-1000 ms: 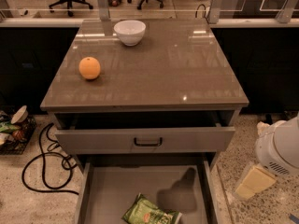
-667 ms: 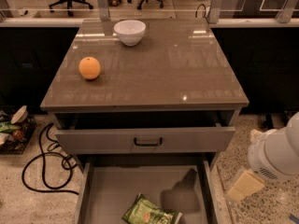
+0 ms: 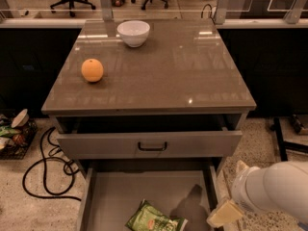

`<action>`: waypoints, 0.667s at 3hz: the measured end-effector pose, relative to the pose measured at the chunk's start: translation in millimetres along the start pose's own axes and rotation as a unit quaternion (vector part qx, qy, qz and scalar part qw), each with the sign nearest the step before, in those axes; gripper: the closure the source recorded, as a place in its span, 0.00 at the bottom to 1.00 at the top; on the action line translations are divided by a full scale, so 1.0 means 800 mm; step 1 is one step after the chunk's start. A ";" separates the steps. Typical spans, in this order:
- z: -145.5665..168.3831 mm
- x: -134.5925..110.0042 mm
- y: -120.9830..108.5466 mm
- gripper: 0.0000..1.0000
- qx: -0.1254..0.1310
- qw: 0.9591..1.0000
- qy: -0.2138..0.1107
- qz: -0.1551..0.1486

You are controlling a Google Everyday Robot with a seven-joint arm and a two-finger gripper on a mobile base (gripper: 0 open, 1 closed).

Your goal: Pick green jalapeno chip bag from middle drawer and place on counter

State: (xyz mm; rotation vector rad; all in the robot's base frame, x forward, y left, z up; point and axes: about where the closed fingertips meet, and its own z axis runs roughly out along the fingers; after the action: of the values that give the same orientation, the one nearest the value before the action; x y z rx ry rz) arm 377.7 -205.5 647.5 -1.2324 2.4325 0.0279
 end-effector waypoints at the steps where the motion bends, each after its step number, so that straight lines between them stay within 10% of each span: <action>1: 0.044 0.004 0.037 0.00 -0.022 0.999 -0.027 0.008; 2: 0.086 -0.008 0.081 0.00 -0.062 0.996 -0.057 0.005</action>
Offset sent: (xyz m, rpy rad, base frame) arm -0.0380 0.1016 -0.1128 0.2772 0.0638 0.1121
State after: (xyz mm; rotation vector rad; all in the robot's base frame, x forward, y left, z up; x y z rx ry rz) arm 354.9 -147.5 576.3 -1.2354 2.3682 0.2493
